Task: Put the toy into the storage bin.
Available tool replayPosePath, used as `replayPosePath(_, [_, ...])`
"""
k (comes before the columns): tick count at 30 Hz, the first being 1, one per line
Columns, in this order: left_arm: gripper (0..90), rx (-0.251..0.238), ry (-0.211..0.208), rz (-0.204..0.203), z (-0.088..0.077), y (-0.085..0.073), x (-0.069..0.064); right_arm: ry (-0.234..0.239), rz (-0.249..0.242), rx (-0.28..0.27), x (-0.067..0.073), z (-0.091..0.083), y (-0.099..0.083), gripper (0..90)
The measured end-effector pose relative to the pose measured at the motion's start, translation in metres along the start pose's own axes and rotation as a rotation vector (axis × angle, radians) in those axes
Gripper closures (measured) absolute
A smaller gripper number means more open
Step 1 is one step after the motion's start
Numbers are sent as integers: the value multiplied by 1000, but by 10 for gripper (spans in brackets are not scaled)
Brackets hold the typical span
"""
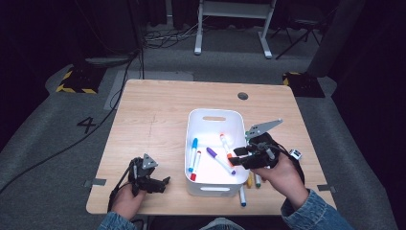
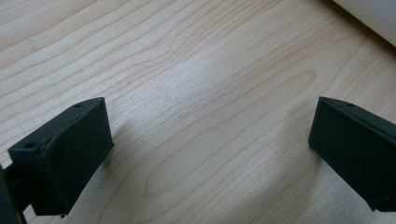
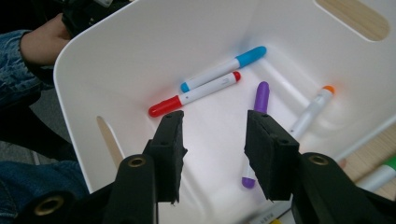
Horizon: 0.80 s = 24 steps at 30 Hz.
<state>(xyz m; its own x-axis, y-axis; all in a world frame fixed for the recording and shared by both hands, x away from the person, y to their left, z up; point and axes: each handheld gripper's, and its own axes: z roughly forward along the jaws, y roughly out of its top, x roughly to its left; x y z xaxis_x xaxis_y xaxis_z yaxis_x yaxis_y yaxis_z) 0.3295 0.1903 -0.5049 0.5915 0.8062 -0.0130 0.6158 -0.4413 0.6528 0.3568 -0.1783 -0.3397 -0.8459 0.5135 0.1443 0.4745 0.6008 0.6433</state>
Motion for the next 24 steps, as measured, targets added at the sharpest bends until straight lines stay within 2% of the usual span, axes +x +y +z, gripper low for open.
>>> replayPosePath(1, [0, 0, 0, 0, 0, 0, 0, -10, -5, -14, -3, -3, -1, 576])
replayPosePath(6, [0, 0, 0, 0, 0, 0, 0, -47, 35, -47, -15, -18, -8, 580])
replayPosePath(12, [0, -1, 0, 0, 0, 0, 0, -106, 81, -65, -33, -31, -19, 584])
replayPosePath(16, [0, 0, 0, 0, 0, 0, 0, -137, 109, -56, -45, -33, -27, 589])
replayPosePath(17, [0, 0, 0, 0, 0, 0, 0, -150, 136, -48, -51, -34, -31, 589])
replayPosePath(24, [0, 0, 0, -1, 0, 0, 0, -203, 185, -13, -73, -29, -49, 593])
